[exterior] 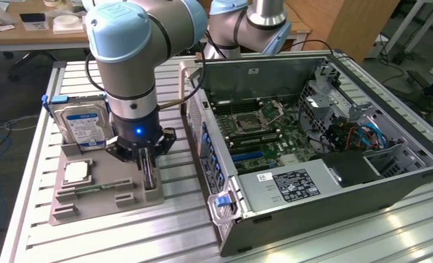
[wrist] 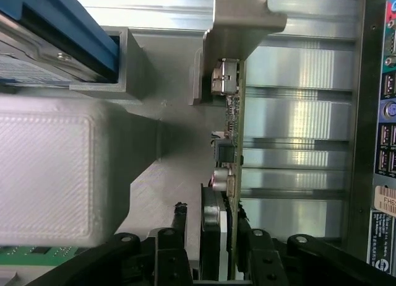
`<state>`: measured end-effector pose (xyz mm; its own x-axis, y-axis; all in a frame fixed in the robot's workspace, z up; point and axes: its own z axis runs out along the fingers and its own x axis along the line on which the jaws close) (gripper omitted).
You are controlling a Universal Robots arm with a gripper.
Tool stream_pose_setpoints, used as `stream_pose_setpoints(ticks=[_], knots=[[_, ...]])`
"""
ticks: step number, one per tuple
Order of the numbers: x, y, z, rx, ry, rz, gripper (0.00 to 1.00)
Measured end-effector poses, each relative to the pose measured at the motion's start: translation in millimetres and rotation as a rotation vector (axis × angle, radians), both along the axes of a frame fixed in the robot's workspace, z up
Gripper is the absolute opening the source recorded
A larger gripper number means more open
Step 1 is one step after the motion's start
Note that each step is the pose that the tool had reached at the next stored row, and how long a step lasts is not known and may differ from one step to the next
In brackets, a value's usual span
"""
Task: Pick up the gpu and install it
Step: 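Pick up the gpu and move the gpu toward the slot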
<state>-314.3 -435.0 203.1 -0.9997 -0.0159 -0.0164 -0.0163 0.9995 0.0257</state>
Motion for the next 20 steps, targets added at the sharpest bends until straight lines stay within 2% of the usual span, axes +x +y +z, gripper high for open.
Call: stream_pose_setpoints(ticks=[1, 2, 7, 20], knots=[[0.1, 0.0, -0.1, 0.0000, 0.0000, 0.000, 0.40], [0.1, 0.0, -0.1, 0.0000, 0.0001, 0.000, 0.33], [0.3, 0.0, -0.5, -0.0001, 0.0001, 0.000, 0.28], [0.5, 0.0, -0.9, 0.0000, 0.0000, 0.000, 0.28]])
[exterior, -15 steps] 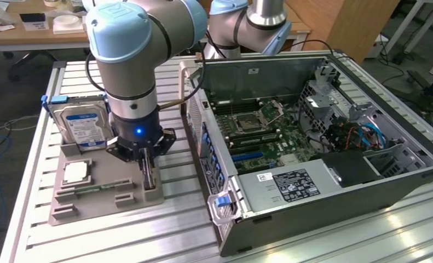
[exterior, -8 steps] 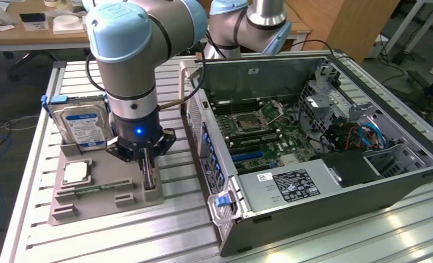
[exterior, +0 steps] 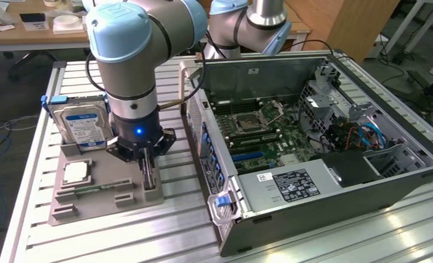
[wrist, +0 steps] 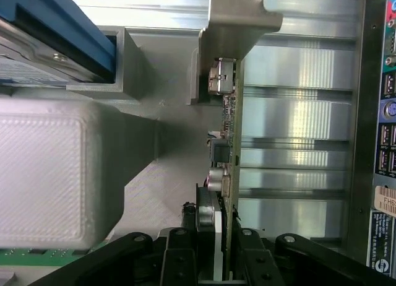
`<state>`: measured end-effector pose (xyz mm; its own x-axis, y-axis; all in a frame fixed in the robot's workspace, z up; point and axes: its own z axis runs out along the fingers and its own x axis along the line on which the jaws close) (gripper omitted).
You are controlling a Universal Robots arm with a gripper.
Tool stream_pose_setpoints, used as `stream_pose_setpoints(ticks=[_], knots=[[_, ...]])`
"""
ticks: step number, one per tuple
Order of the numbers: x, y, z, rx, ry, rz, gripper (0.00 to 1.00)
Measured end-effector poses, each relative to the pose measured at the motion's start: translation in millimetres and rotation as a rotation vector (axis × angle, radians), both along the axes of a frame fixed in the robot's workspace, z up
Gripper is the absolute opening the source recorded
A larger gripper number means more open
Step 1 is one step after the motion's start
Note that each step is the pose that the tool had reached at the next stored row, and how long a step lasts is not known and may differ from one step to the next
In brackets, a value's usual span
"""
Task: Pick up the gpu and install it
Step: 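Pick up the gpu and move the gpu toward the slot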
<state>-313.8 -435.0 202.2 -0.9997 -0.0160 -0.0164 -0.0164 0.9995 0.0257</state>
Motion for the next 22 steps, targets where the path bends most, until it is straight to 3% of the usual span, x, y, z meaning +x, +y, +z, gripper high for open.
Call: stream_pose_setpoints(ticks=[5, 8, 22], knots=[[0.1, 0.1, 1.1, 0.0010, -0.0012, 0.000, 0.28], [0.0, 0.0, 7.5, 0.0006, -0.0001, 0.000, 0.28], [0.0, 0.0, 60.9, 0.0015, 0.0000, 0.000, 0.28]])
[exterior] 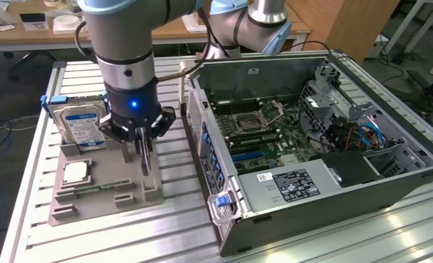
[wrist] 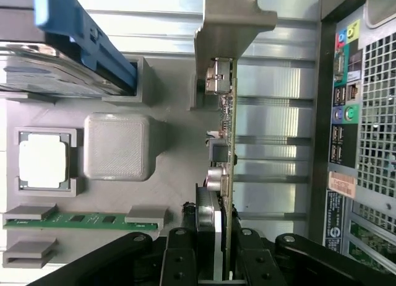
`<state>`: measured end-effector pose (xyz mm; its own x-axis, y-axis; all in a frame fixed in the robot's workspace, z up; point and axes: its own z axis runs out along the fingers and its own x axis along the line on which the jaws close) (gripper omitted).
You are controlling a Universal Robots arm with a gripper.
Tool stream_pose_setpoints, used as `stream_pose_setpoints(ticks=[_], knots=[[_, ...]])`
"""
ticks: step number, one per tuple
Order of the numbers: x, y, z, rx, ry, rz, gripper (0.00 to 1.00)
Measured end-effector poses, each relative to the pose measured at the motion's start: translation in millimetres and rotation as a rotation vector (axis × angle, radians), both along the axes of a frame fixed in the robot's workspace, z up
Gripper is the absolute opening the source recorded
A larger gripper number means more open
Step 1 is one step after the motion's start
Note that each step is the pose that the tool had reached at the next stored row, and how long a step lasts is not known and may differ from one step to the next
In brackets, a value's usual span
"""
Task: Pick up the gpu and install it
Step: 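Pick up the gpu and move the gpu toward the slot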
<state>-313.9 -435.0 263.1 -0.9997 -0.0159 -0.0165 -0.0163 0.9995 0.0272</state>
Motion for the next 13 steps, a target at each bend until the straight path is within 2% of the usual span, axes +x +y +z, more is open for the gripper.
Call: stream_pose_setpoints(ticks=[9, 13], knots=[[0.0, 0.0, 31.8, 0.0000, 0.0000, 0.000, 0.28], [0.0, 0.0, 41.7, -0.0001, 0.0001, 0.000, 0.28]])
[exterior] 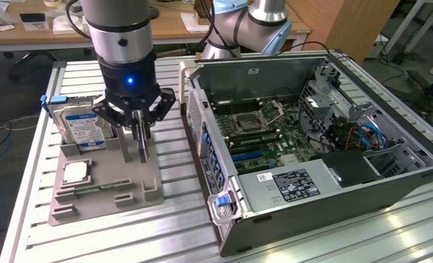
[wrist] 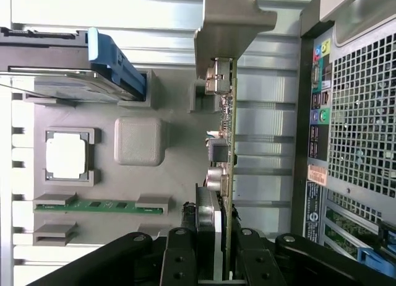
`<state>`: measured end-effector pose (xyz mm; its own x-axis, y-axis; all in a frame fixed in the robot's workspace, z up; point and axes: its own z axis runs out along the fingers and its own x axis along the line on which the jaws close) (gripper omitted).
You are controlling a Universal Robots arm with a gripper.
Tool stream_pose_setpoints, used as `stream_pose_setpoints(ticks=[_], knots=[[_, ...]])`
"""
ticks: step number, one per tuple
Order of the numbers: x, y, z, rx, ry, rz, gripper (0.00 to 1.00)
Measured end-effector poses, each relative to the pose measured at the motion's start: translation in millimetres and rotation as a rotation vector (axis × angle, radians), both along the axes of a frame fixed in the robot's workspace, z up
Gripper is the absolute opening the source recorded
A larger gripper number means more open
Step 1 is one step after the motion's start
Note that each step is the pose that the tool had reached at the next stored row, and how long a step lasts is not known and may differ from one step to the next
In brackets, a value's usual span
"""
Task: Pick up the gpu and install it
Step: 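Pick up the gpu and move the gpu toward the slot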
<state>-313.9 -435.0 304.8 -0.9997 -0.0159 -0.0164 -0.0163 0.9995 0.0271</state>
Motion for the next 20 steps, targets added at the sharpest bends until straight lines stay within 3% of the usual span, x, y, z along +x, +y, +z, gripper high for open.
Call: stream_pose_setpoints(ticks=[3, 6, 12, 20], knots=[[0.0, 0.0, 0.3, 0.0003, 0.0031, 0.000, 0.28], [0.0, 0.0, 0.5, 0.0002, 0.0147, 0.000, 0.28], [0.0, 0.0, 8.5, 0.0001, 0.0153, 0.000, 0.28], [0.0, 0.0, 35.7, 0.0002, 0.0152, 0.000, 0.28]])
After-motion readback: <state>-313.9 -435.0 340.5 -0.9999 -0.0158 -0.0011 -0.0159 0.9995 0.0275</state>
